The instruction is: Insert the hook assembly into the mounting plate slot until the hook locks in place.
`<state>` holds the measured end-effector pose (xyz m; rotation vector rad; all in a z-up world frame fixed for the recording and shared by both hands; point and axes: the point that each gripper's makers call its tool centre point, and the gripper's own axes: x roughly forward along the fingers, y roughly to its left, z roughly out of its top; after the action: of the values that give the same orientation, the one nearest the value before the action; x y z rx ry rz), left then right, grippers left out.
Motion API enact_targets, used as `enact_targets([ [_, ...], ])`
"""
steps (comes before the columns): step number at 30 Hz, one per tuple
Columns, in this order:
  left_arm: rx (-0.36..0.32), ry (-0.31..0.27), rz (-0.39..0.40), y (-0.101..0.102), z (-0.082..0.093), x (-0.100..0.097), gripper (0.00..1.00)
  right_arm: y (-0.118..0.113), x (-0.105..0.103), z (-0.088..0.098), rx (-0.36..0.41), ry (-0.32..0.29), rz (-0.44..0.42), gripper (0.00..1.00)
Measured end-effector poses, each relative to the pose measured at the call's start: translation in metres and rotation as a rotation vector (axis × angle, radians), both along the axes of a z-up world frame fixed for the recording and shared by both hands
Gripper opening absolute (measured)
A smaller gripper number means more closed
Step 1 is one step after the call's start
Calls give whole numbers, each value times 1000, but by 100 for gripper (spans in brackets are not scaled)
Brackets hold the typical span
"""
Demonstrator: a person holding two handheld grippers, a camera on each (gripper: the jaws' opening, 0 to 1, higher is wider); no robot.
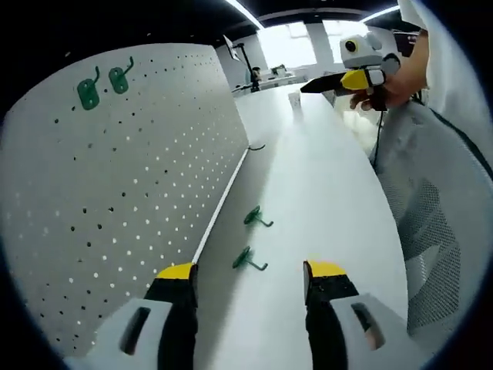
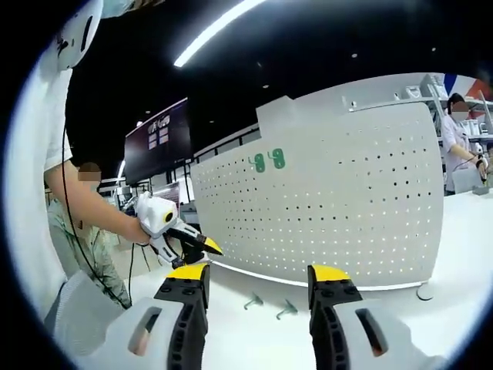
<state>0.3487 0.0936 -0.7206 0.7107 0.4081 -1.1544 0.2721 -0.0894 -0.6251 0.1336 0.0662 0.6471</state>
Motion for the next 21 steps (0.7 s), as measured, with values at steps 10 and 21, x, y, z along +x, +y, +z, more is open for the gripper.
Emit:
enact_targets([
  [10,75,2,-69,-9,-16,11,55,0,0,-2,-2,11,6,49],
  [21,164,22,-165,-29,-36,19,52,-1,-1,-3,7,23,9,48],
])
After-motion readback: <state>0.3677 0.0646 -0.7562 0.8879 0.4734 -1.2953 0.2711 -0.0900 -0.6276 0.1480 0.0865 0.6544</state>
